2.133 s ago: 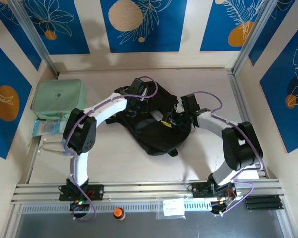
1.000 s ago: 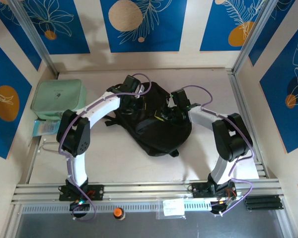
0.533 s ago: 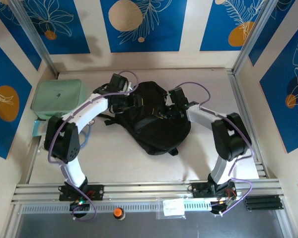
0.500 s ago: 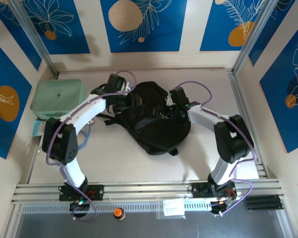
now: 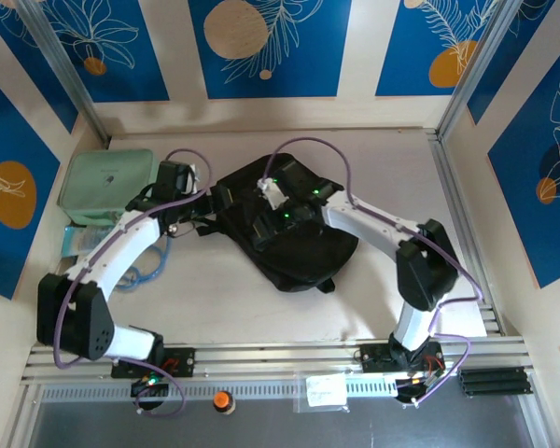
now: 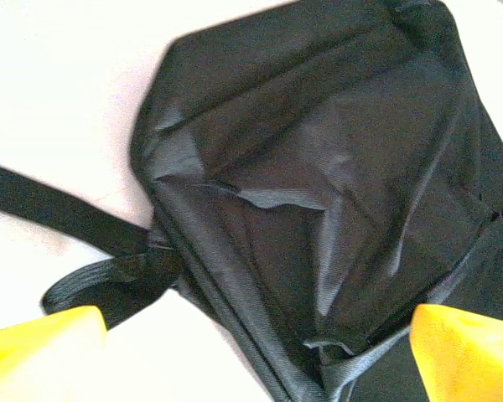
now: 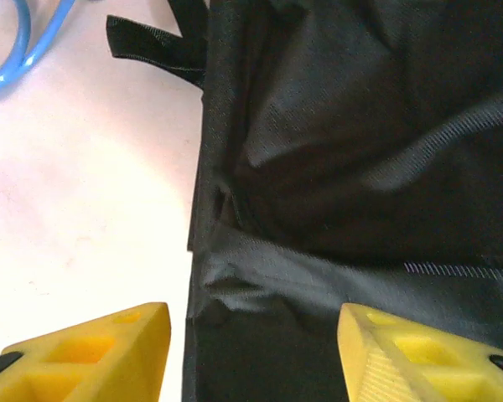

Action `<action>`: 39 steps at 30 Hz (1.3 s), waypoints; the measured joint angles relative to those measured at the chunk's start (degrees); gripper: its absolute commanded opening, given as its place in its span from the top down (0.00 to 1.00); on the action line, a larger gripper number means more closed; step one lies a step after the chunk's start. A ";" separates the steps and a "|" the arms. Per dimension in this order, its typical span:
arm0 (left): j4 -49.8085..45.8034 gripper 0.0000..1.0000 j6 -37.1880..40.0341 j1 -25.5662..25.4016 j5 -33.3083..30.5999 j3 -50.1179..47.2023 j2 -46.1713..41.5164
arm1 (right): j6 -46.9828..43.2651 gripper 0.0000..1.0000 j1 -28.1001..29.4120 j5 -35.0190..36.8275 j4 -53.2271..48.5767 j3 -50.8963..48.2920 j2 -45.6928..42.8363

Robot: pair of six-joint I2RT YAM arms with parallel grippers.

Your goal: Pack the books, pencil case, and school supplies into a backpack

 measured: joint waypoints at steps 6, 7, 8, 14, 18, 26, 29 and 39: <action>1.29 0.02 -0.92 2.91 -3.52 -4.09 -4.85 | -7.02 0.50 2.16 1.22 -3.52 8.35 9.31; 1.38 0.02 -0.94 3.28 -3.80 -4.37 -5.22 | -7.74 0.50 2.29 1.16 -4.13 9.29 10.32; 1.38 0.02 -0.98 3.67 -4.11 -4.59 -5.55 | -8.48 0.51 2.40 1.14 -4.74 10.29 11.28; 1.46 0.02 -1.09 4.52 -4.55 -5.07 -6.01 | -11.65 0.57 2.45 0.76 -7.65 15.21 15.19; 1.44 0.01 -1.11 4.52 -4.52 -5.18 -6.01 | -13.05 0.60 2.45 0.76 -8.85 16.06 16.55; 1.81 0.01 -1.64 4.52 -4.48 -5.18 -5.95 | -15.21 0.81 2.27 1.25 -9.68 16.35 17.77; 1.88 0.01 -2.23 4.52 -4.39 -5.18 -5.95 | -14.80 0.93 2.05 1.27 -9.16 16.35 17.77; 2.89 0.00 -2.62 4.63 -3.19 -5.20 -5.55 | -10.71 1.00 0.39 0.31 -5.35 14.32 16.41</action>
